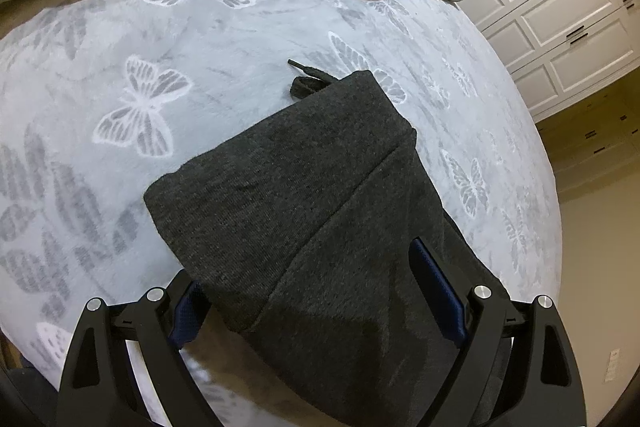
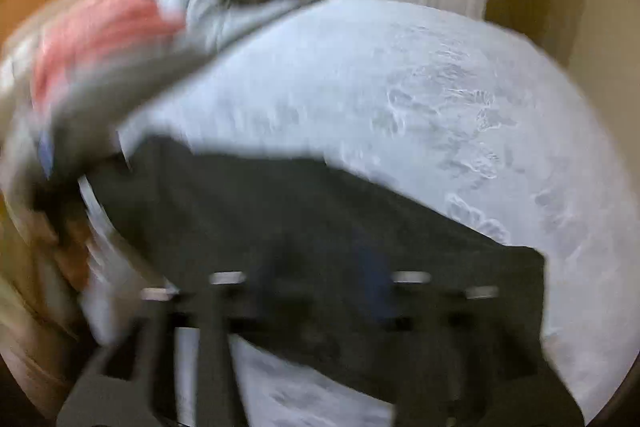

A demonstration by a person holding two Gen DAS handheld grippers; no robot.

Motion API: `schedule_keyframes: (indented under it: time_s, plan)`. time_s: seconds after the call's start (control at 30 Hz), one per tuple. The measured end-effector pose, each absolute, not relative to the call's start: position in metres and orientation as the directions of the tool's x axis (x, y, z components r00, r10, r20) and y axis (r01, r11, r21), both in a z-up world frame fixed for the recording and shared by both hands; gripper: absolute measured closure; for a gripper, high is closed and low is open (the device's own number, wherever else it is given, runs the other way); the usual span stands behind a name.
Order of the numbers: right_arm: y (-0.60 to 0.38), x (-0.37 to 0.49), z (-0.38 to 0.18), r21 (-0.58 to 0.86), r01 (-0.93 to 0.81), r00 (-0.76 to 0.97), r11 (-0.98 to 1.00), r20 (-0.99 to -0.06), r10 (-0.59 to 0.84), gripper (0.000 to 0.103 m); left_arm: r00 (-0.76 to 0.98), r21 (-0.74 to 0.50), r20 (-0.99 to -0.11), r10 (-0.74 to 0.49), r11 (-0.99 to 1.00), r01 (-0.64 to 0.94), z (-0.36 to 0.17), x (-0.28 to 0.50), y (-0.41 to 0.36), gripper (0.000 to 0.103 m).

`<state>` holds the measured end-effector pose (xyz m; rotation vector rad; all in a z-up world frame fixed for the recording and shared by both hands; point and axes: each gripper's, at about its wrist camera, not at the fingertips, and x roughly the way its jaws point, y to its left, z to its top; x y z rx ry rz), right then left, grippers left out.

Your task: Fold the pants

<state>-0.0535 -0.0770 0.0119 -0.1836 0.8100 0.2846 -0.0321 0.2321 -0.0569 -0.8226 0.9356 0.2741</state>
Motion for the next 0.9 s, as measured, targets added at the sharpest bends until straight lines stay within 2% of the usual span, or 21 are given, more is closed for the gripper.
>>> schedule_keyframes:
  time_s: [0.07,0.1,0.13,0.17,0.2,0.27,0.3,0.37,0.43,0.5,0.53,0.57,0.6,0.63,0.67,0.7,0.73,0.8,0.87,0.9]
  plan:
    - [-0.056,-0.071,-0.004,-0.18,-0.383,0.652,0.906,-0.747,0.127,0.042,0.589,-0.513,-0.797,-0.133,0.665,-0.543,-0.057,-0.032,0.232,0.016]
    - [-0.047,-0.075,-0.009,-0.214,-0.405,0.65,0.889,-0.751,0.115,0.035,0.59,-0.515,-0.796,-0.134,0.663,-0.544,-0.057,-0.032,0.232,0.016]
    - [-0.041,-0.079,-0.014,-0.232,-0.422,0.647,0.877,-0.754,0.112,0.024,0.59,-0.513,-0.796,-0.132,0.663,-0.545,-0.057,-0.032,0.232,0.016]
    - [-0.036,-0.079,-0.019,-0.242,-0.433,0.645,0.868,-0.757,0.111,0.019,0.589,-0.51,-0.798,-0.131,0.666,-0.544,-0.057,-0.032,0.232,0.016]
    - [-0.029,-0.076,-0.029,-0.268,-0.431,0.647,0.862,-0.757,0.089,0.02,0.588,-0.506,-0.799,-0.127,0.67,-0.543,-0.057,-0.032,0.231,0.016]
    - [-0.031,-0.052,-0.056,-0.278,-0.398,0.6,0.874,-0.8,0.018,0.072,0.585,-0.497,-0.802,-0.12,0.678,-0.542,-0.057,-0.032,0.23,0.016]
    - [-0.039,-0.041,-0.061,-0.216,-0.368,0.561,0.904,-0.827,0.031,0.09,0.584,-0.496,-0.803,-0.12,0.68,-0.541,-0.057,-0.033,0.23,0.016]
    - [-0.067,-0.03,-0.051,-0.036,-0.31,0.531,0.95,-0.836,0.141,0.092,0.585,-0.502,-0.801,-0.128,0.676,-0.54,-0.057,-0.033,0.231,0.016]
    - [-0.111,-0.036,-0.009,0.188,-0.219,0.596,0.957,-0.751,0.284,0.092,0.589,-0.517,-0.796,-0.14,0.663,-0.542,-0.058,-0.034,0.234,0.016]
    - [-0.15,-0.051,0.037,0.455,-0.212,0.668,0.865,-0.579,0.468,0.092,0.593,-0.525,-0.793,-0.144,0.654,-0.544,-0.058,-0.034,0.235,0.016]
    - [-0.156,-0.057,0.055,0.494,-0.237,0.693,0.837,-0.518,0.502,0.091,0.593,-0.524,-0.793,-0.142,0.655,-0.544,-0.057,-0.034,0.234,0.016]
    - [-0.154,-0.059,0.066,0.495,-0.267,0.7,0.827,-0.491,0.52,0.091,0.592,-0.52,-0.794,-0.139,0.659,-0.544,-0.057,-0.034,0.234,0.016]
    - [-0.14,-0.057,0.068,0.466,-0.313,0.675,0.828,-0.504,0.539,0.083,0.591,-0.521,-0.794,-0.141,0.659,-0.543,-0.057,-0.034,0.235,0.016]
    - [-0.122,-0.051,0.058,0.432,-0.347,0.63,0.833,-0.551,0.548,0.059,0.59,-0.517,-0.795,-0.139,0.663,-0.542,-0.057,-0.034,0.234,0.016]
    - [-0.102,-0.043,0.04,0.397,-0.373,0.57,0.839,-0.616,0.544,0.045,0.59,-0.516,-0.796,-0.139,0.664,-0.541,-0.057,-0.034,0.234,0.016]
    - [-0.081,-0.036,0.011,0.288,-0.37,0.532,0.883,-0.714,0.456,0.038,0.589,-0.517,-0.796,-0.14,0.664,-0.54,-0.057,-0.034,0.235,0.016]
    - [-0.067,-0.034,-0.013,0.095,-0.341,0.545,0.935,-0.791,0.279,0.044,0.591,-0.521,-0.794,-0.143,0.661,-0.54,-0.057,-0.035,0.235,0.016]
    - [-0.069,-0.044,-0.024,-0.062,-0.297,0.595,0.953,-0.792,0.134,0.048,0.593,-0.528,-0.791,-0.149,0.655,-0.54,-0.057,-0.035,0.235,0.016]
    - [-0.088,-0.059,-0.012,0.045,-0.274,0.619,0.961,-0.756,0.212,0.048,0.597,-0.535,-0.787,-0.152,0.649,-0.54,-0.056,-0.035,0.235,0.016]
    - [-0.096,-0.066,-0.003,0.092,-0.259,0.634,0.961,-0.735,0.241,0.056,0.597,-0.533,-0.788,-0.15,0.651,-0.54,-0.056,-0.034,0.234,0.016]
